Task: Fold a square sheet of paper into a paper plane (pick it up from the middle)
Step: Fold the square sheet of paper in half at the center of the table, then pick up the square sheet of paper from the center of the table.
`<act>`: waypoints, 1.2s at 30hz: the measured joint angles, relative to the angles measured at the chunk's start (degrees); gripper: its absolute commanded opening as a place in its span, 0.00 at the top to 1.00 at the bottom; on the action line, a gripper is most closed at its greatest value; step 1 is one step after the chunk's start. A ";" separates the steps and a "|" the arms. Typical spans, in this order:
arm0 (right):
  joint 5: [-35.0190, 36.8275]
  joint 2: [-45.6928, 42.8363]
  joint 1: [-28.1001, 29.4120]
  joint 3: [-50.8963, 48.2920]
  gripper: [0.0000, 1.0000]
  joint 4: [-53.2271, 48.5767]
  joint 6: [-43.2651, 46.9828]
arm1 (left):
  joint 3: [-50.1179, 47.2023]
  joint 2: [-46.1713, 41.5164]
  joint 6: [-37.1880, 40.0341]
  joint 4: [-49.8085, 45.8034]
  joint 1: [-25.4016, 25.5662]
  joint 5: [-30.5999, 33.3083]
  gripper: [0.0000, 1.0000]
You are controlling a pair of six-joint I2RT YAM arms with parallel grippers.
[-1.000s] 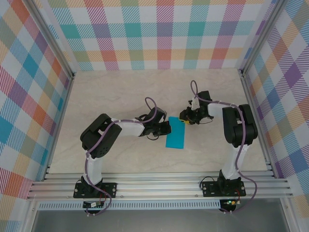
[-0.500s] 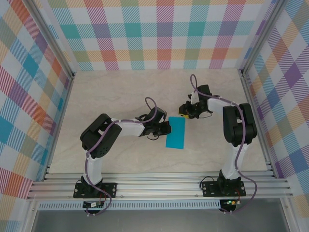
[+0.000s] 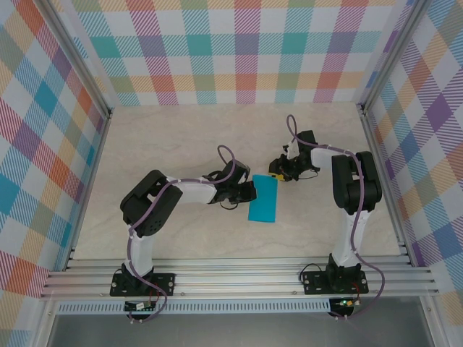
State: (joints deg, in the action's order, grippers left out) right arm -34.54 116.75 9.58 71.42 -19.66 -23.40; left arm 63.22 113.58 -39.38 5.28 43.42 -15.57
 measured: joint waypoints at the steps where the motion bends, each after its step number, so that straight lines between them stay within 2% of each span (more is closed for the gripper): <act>1: 0.04 -0.02 -0.02 0.37 0.63 -0.87 0.17 | 0.00 -0.04 0.00 -0.02 0.00 0.00 1.00; 6: 2.62 -4.22 -0.13 0.74 0.57 -5.55 1.22 | -0.98 -1.68 -0.04 -1.64 0.02 0.00 0.95; 8: 4.15 -7.89 -0.17 0.02 0.52 -6.43 1.46 | -2.49 -3.80 0.02 -3.39 0.02 0.17 0.88; 9: 4.55 -9.55 -0.17 -0.63 0.51 -6.47 1.64 | -3.13 -4.94 -0.07 -4.15 0.02 0.22 0.84; 14: 5.31 -15.96 0.11 -7.39 0.46 -6.14 0.90 | -6.05 -12.92 -0.22 -6.03 0.02 2.78 0.78; 22: 8.41 -16.22 4.81 -15.63 0.45 -5.99 -1.55 | -14.25 -22.40 -1.18 -6.86 0.02 9.66 0.74; 36: 11.52 -17.22 8.70 -17.40 0.51 -3.28 -4.76 | -17.33 -23.76 -1.77 -8.26 0.00 13.29 0.74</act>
State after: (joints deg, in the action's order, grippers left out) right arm -23.03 99.53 18.28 54.02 -22.94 -28.16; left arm 45.89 89.82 -41.15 -2.98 43.42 -2.28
